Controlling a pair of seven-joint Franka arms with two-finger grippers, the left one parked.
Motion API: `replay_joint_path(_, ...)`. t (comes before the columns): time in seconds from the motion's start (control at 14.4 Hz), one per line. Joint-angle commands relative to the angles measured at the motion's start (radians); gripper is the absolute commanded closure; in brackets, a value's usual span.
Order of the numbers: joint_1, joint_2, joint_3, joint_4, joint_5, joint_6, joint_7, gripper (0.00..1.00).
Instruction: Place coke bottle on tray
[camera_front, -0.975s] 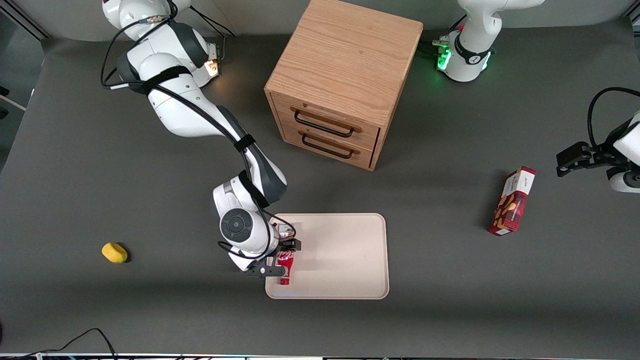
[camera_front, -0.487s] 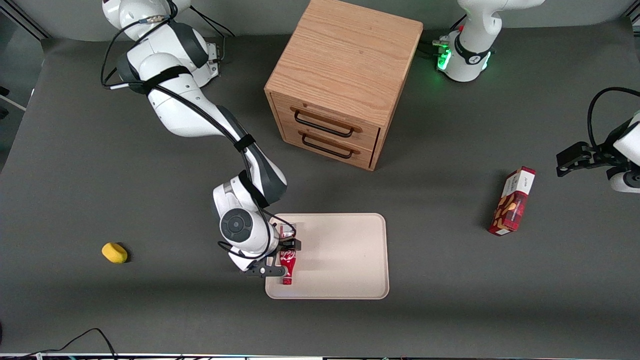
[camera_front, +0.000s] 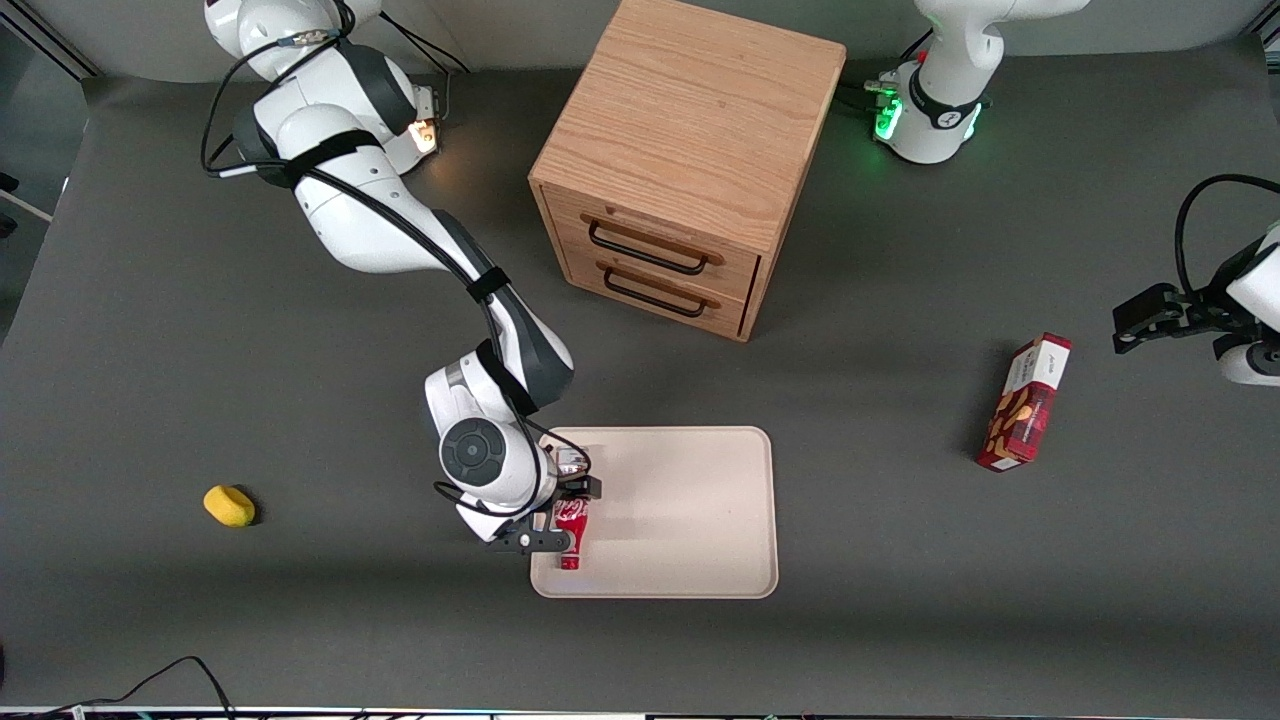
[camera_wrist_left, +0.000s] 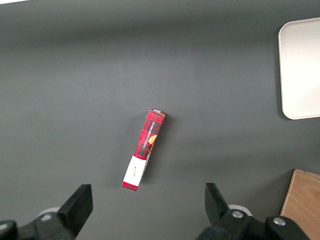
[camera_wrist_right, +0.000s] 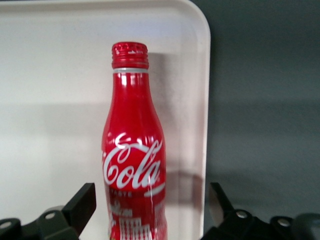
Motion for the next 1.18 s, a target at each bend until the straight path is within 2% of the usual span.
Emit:
replay_joint_path(0.0,0.007,-0.073,-0.008,0.001,0.012,-0.094,0.003,0.00)
replay_joint_path(0.21,-0.016,-0.221,-0.004,-0.124,0.015,-0.195,0.016,0.00)
replay_joint_path(0.49,-0.121,-0.537,0.046,-0.493,0.043,-0.197,-0.029,0.00)
replay_joint_path(0.7,-0.178,-0.732,0.045,-0.724,0.044,-0.191,-0.125,0.00)
replay_joint_path(0.84,-0.210,-0.839,0.032,-0.817,0.044,-0.191,-0.129,0.00)
replay_joint_path(1.11,-0.209,-1.053,-0.047,-0.916,0.044,-0.248,-0.131,0.00)
